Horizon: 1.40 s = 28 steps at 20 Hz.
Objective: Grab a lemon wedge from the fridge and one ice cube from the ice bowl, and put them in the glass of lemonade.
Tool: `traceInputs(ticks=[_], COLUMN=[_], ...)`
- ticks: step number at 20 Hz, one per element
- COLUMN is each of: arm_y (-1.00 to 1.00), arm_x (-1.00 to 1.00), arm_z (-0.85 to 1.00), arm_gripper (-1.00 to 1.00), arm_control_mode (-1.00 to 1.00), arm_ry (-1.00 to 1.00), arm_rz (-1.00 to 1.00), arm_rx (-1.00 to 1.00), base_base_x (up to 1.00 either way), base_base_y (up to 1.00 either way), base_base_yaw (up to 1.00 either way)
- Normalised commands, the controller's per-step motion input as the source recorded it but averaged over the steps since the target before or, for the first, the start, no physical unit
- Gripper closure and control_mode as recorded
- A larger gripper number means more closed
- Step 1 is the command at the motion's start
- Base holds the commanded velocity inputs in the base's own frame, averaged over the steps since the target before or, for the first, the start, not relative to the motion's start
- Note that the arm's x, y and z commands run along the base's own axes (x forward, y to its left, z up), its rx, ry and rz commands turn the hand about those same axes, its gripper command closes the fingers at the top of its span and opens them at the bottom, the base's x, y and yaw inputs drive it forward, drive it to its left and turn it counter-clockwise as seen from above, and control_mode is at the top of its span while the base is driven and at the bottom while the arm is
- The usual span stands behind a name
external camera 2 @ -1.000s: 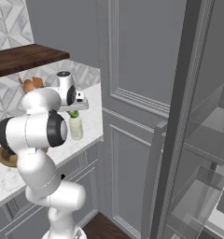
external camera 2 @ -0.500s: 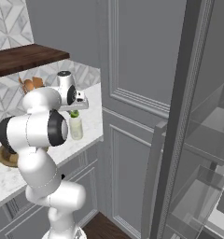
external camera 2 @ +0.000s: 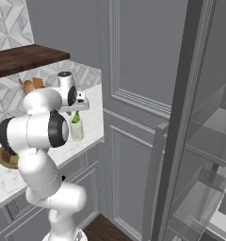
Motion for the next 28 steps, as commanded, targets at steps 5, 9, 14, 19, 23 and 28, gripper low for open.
traceInputs(ticks=[5,9,14,19,23,28], arm_y=[0.00,0.00,-0.03,0.00,-0.02,-0.04], arm_x=[0.00,0.00,-0.14,-0.28,-0.47,-0.85], arm_z=[0.00,0.00,0.00,0.00,0.00,0.04], arm_gripper=[-1.00,-1.00,-1.00,-1.00,-1.00,-1.00], arm_control_mode=[-1.00,-1.00,-1.00,-1.00,-1.00,-1.00], arm_ry=[0.00,0.00,0.00,-0.01,-0.04,-0.08], arm_rz=[0.00,0.00,0.00,0.00,0.00,0.00], arm_rx=[0.00,0.00,0.00,0.00,0.03,0.08], base_base_x=[0.00,0.00,0.00,0.00,0.00,0.00], base_base_y=[0.00,0.00,0.00,0.00,0.00,0.00], base_base_yaw=[0.00,0.00,0.00,0.00,0.00,0.00])
